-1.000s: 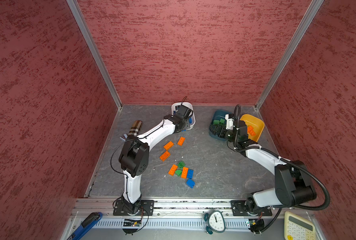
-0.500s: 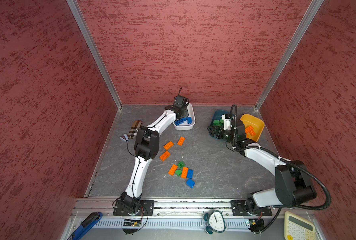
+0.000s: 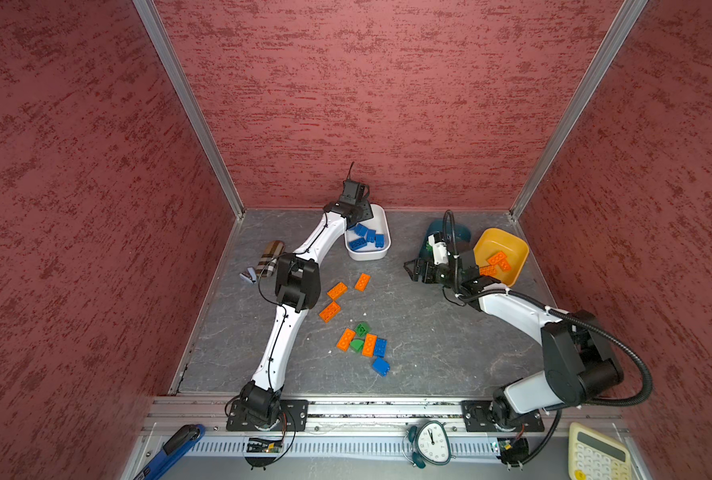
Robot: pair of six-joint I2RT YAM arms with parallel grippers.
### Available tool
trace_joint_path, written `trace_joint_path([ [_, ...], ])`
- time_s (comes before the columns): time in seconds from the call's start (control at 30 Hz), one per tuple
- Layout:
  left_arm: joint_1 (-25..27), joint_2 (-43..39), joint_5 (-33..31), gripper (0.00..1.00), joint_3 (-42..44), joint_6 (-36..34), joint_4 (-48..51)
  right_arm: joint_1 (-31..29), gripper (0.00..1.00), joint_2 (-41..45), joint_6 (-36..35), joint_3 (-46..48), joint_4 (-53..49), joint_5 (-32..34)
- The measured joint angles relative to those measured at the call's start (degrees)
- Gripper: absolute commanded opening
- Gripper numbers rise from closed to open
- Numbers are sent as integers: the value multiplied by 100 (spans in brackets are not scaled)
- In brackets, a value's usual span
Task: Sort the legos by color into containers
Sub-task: 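Drop the blue brick into the white tub with left gripper while right moves to pile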
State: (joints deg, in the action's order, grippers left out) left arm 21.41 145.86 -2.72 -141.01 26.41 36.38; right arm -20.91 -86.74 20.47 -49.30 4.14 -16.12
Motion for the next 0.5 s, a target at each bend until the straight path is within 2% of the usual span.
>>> trace_joint_path([
  [0.1,-26,-98,289,85,256,-72,-39,-120,98,-173,-111,-166,-70,28],
  [0.17,-20,-280,503,90,638,-125,-76,-210,98,-299,-199,-284,-114,50],
  [0.37,13,-1123,964,97,1810,-142,-308,-542,98,-695,-501,-634,-245,103],
  [0.5,17,-1985,1161,100,2706,-94,-693,-796,98,-1027,-730,-863,-380,125],
])
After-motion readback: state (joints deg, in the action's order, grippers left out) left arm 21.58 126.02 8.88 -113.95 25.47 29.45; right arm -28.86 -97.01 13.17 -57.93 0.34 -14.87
